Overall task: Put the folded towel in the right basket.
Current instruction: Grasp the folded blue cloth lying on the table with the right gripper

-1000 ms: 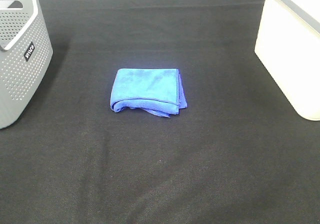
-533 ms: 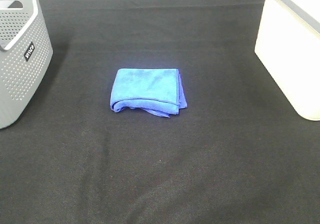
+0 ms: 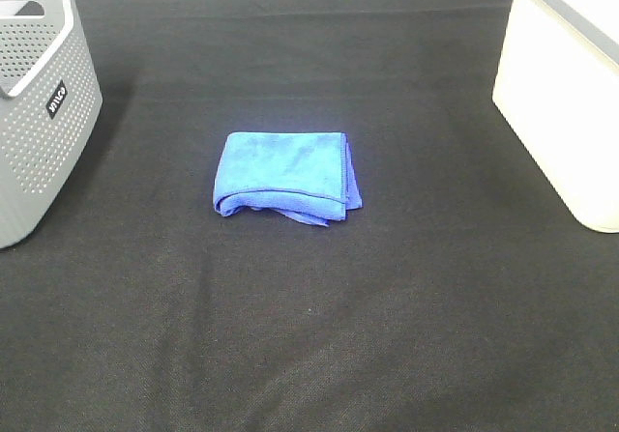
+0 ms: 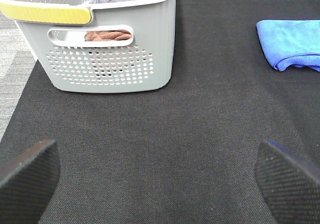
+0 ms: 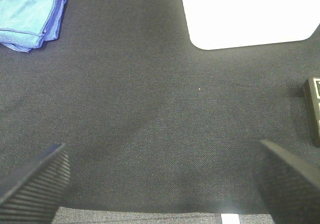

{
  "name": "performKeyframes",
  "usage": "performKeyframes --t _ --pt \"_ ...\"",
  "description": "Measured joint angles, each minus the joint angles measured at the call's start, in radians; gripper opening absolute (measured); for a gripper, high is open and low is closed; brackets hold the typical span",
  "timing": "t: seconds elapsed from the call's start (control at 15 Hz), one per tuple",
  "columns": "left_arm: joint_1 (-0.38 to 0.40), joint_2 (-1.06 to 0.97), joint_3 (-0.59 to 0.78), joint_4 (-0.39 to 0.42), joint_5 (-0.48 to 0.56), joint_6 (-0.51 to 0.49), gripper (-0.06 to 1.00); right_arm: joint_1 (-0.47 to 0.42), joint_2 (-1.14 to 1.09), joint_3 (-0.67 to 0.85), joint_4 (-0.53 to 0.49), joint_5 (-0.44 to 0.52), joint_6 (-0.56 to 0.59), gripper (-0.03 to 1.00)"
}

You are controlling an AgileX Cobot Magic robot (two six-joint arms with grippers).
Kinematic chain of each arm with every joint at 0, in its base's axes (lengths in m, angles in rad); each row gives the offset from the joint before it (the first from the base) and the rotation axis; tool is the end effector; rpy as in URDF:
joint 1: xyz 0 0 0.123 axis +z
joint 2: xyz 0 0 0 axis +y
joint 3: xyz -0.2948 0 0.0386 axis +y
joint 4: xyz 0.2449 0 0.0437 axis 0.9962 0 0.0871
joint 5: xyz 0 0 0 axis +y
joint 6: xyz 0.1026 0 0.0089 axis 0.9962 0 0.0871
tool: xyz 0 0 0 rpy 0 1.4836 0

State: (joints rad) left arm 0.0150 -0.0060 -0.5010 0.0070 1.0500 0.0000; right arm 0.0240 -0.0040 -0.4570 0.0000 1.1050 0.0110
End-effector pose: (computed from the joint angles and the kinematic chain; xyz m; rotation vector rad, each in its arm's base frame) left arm -0.0097 0.0005 0.2716 -0.0155 2.0266 0.0178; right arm -0.0077 -0.0002 0.2540 -0.0138 2.1276 0.0207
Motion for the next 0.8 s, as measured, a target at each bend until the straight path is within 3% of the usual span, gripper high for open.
performKeyframes --t 0.8 --pt "0.0 0.0 0.0 0.0 0.0 0.0 0.99 0.0 0.0 0.0 0.0 0.0 0.0 0.96"
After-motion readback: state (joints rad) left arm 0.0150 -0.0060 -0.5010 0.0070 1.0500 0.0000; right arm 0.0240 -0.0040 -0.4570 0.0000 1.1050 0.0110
